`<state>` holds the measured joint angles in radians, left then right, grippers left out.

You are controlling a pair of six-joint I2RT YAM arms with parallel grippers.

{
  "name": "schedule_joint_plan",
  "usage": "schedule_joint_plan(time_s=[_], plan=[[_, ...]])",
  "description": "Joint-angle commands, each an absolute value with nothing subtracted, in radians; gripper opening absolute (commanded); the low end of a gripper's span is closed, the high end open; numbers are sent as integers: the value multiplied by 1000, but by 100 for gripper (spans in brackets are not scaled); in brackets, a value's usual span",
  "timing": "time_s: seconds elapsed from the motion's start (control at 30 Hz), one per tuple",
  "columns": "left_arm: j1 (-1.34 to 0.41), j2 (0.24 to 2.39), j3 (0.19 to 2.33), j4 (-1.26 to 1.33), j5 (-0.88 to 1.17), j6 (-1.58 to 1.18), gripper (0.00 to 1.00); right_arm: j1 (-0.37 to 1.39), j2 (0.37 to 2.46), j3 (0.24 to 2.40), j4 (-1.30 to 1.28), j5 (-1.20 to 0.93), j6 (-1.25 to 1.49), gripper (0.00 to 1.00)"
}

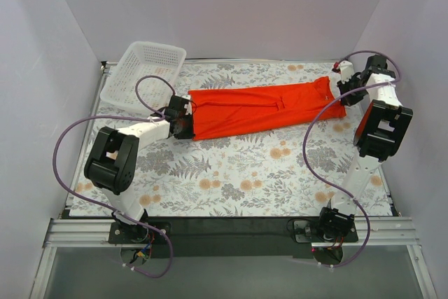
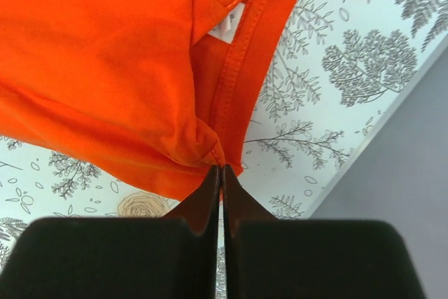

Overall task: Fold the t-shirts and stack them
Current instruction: Fold the tshirt

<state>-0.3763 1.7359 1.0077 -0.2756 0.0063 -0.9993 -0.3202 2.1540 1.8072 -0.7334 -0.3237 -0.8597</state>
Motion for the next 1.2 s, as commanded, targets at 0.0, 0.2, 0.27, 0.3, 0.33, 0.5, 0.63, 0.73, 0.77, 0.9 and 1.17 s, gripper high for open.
schedule_joint_plan(time_s=[0.0,0.2,0.27,0.3,0.33,0.5,0.63,0.73,0.77,0.9,1.17], plan=[[-371,1684,991,-281,-32,-997,0,-327,2177,1870,-724,-302,-876,1],[-371,1666,974,-284,-23,-997,0,-325,2200,1845,-738,-267,-955,2],[-371,1663,977,-284,-14,-994,0,-325,2206,1829,-745,-267,-977,1],[-371,1661,979,-284,-8,-994,0,-325,2206,1824,-744,-267,-980,2],[-373,1661,982,-284,-2,-993,0,-325,2209,1821,-744,-261,-979,4],[-371,1652,999,-284,63,-992,2,-330,2200,1859,-739,-262,-911,36],[-371,1615,1017,-281,94,-1000,32,-337,2126,1873,-739,-327,-858,42],[-370,1569,1022,-267,130,-1003,45,-339,2080,1856,-744,-377,-827,43],[-371,1543,1022,-258,135,-1003,47,-339,2071,1847,-745,-396,-818,43],[-368,1468,999,-221,141,-997,53,-337,2046,1796,-756,-520,-792,43],[-344,1419,939,-134,138,-956,58,-269,2140,1874,-764,-664,-695,43]])
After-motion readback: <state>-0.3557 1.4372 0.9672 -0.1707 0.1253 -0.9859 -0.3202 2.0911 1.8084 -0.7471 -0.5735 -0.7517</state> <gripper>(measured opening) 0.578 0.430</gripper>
